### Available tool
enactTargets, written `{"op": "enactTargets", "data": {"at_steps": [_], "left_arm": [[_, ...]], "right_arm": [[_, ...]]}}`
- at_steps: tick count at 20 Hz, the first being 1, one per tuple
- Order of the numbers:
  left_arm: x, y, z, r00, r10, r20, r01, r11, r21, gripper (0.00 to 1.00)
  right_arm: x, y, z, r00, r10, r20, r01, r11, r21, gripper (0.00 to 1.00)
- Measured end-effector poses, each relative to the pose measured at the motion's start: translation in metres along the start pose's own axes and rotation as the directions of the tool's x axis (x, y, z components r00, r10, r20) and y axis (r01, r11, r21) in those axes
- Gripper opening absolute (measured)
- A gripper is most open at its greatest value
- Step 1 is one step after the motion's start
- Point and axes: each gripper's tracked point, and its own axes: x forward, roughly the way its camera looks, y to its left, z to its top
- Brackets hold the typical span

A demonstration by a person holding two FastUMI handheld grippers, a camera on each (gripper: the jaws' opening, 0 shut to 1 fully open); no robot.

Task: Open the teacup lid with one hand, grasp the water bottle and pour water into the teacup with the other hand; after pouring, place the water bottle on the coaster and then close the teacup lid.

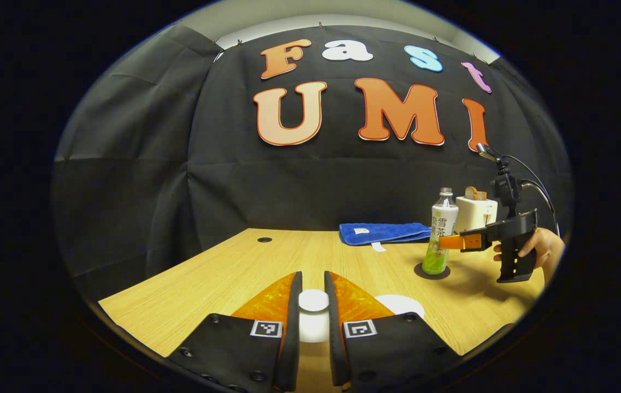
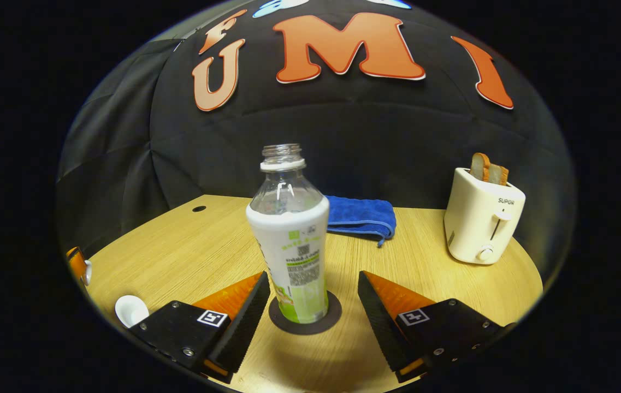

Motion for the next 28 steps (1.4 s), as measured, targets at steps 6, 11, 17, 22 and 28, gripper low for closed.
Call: {"op": "enactTargets", "data": {"at_steps": [6,11,17,22,28], "left_arm": [[0.017,-0.037,0.0,0.997,-0.081,-0.007,0.081,0.995,-0.05,0.27],[0.028,-0.059,-0.009,0.991,-0.126,-0.033,0.123,0.989,-0.077,0.27],[0.029,-0.084,-0.025,0.983,-0.166,-0.078,0.165,0.986,-0.018,0.27],[0.029,-0.096,-0.034,0.979,-0.176,-0.105,0.178,0.984,0.011,0.26],[0.033,-0.096,-0.051,0.974,-0.17,-0.15,0.174,0.985,0.016,0.27]], "right_arm": [[-0.048,-0.021,0.004,0.997,-0.041,0.07,0.04,0.999,0.019,0.97],[-0.087,-0.026,0.016,0.985,-0.046,0.164,0.043,0.999,0.023,0.97],[-0.112,-0.026,0.022,0.968,-0.061,0.242,0.066,0.998,-0.011,0.97],[-0.119,-0.022,0.01,0.966,-0.076,0.248,0.099,0.992,-0.081,0.97],[-0.126,-0.014,0.007,0.965,-0.055,0.255,0.082,0.992,-0.096,0.97]]}}
